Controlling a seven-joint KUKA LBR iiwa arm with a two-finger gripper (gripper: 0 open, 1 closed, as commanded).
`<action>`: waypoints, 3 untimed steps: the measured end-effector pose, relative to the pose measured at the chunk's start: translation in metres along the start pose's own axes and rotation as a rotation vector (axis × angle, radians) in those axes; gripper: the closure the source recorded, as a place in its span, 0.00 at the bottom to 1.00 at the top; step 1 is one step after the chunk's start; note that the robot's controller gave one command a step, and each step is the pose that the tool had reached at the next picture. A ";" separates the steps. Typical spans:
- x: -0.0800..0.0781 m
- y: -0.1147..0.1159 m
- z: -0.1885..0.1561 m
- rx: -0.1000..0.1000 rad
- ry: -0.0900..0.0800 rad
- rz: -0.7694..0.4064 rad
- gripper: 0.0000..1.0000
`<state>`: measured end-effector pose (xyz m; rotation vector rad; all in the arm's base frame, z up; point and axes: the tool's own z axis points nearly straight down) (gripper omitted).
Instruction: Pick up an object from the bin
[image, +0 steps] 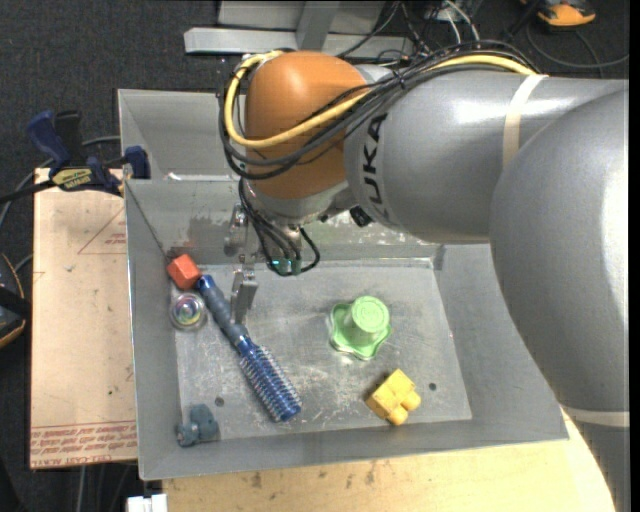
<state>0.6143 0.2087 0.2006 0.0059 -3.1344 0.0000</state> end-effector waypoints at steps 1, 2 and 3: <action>0.020 -0.020 0.127 -0.008 -0.014 0.480 0.00; 0.047 -0.031 0.101 -0.003 -0.006 0.750 0.00; 0.071 -0.026 0.102 -0.002 -0.003 0.827 0.00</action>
Offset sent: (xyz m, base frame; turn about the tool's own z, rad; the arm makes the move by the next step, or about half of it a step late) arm -0.0237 -0.0217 -0.1306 0.4812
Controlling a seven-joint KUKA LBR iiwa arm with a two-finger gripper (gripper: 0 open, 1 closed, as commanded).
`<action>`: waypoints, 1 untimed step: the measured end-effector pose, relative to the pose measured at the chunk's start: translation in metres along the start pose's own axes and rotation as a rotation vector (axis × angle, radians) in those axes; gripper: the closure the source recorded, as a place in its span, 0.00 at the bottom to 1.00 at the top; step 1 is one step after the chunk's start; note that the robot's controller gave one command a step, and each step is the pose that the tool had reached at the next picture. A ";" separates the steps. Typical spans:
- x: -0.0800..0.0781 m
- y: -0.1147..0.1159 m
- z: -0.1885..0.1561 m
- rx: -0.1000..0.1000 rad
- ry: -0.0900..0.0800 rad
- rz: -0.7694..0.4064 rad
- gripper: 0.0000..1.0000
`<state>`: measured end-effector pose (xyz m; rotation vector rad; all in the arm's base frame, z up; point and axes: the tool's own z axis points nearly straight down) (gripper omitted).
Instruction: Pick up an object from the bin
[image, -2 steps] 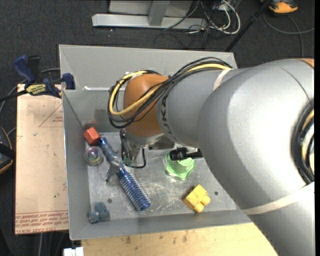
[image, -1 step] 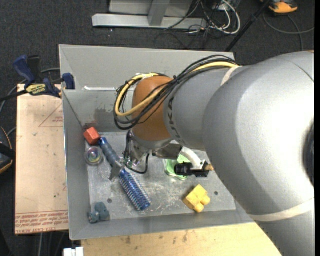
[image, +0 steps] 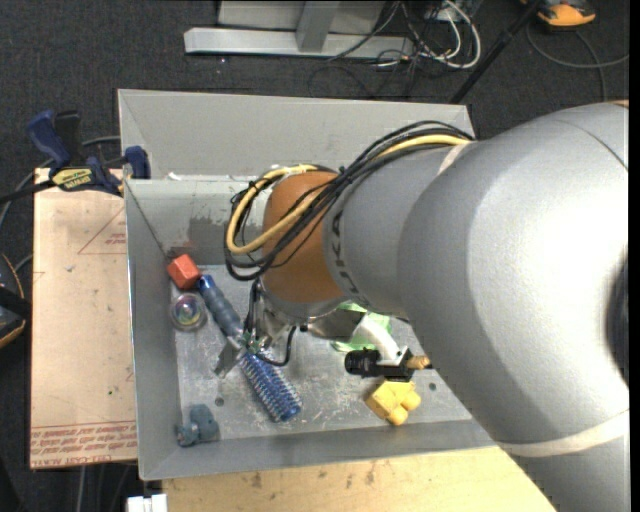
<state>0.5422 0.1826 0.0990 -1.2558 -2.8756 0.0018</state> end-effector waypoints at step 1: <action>-0.009 -0.013 0.025 -0.013 -0.002 0.264 0.00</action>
Offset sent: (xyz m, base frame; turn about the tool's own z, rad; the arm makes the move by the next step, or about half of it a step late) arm -0.0058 -0.0181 -0.0290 0.2692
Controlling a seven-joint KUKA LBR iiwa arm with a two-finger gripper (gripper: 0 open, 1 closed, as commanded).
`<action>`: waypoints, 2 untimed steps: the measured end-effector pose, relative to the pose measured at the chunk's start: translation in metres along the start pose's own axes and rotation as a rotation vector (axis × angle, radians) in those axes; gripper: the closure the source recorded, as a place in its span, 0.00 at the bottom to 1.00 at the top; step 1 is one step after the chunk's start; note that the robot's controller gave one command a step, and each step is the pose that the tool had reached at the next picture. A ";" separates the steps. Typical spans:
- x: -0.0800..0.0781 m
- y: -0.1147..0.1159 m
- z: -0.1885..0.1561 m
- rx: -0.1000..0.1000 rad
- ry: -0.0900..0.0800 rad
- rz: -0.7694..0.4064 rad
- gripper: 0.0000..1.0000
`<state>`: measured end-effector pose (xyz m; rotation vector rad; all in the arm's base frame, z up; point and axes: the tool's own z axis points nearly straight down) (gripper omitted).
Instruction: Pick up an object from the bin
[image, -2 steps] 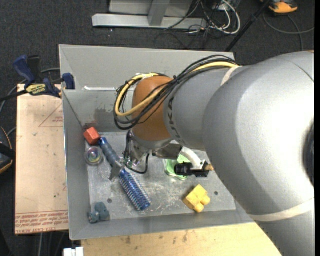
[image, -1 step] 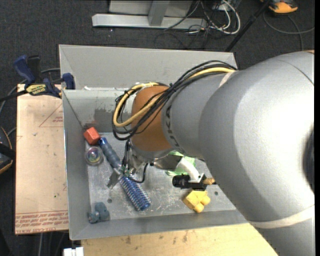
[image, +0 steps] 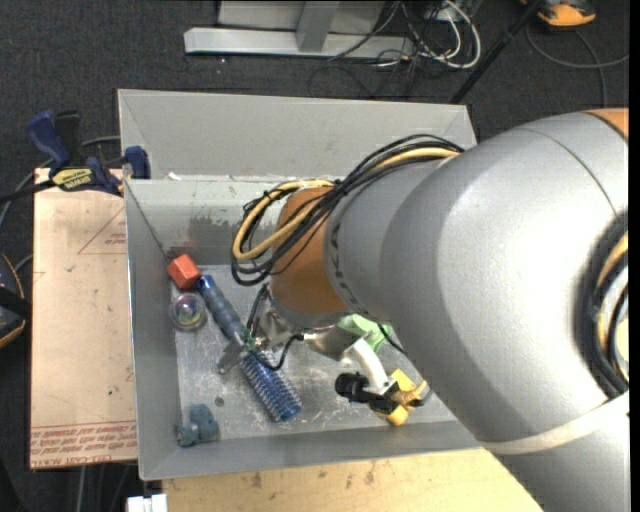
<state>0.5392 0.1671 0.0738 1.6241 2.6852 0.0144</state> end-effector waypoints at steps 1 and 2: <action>0.001 0.002 -0.002 0.004 0.000 -0.004 0.00; 0.000 0.004 -0.004 -0.001 -0.001 -0.002 1.00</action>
Offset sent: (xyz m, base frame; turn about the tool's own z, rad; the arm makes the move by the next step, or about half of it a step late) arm 0.0000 0.0000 0.0000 0.0000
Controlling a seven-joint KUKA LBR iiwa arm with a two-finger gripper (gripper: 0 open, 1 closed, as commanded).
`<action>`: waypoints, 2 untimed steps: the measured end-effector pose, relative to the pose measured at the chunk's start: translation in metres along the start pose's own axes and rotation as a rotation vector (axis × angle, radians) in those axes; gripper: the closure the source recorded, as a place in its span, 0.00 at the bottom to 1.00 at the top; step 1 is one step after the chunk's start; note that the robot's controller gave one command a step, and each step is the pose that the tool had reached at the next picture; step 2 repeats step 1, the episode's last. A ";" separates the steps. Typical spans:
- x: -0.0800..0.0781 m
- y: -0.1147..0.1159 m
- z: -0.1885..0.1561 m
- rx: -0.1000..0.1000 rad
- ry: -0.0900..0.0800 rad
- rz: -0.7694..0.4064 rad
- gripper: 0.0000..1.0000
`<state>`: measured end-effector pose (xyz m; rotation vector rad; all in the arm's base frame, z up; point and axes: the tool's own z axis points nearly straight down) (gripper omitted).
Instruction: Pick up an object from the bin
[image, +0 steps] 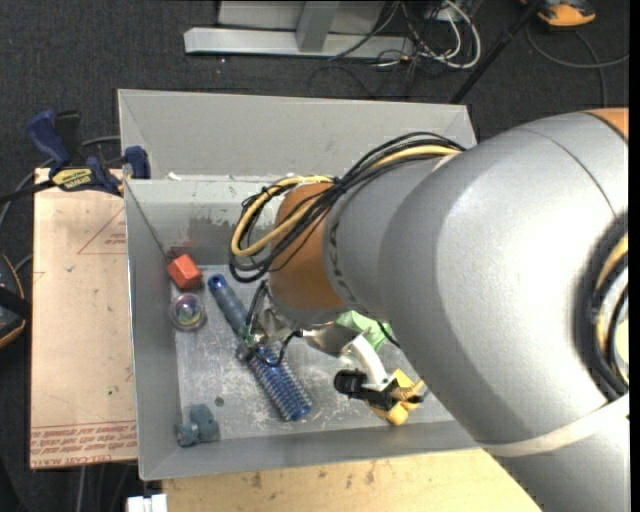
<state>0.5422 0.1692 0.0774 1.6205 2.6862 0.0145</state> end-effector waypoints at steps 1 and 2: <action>0.000 0.002 -0.082 0.004 -0.002 -0.004 1.00; 0.000 0.002 -0.082 0.004 -0.002 -0.004 1.00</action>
Offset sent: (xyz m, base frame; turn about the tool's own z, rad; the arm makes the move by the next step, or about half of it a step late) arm -0.0001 0.0000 0.0785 0.0000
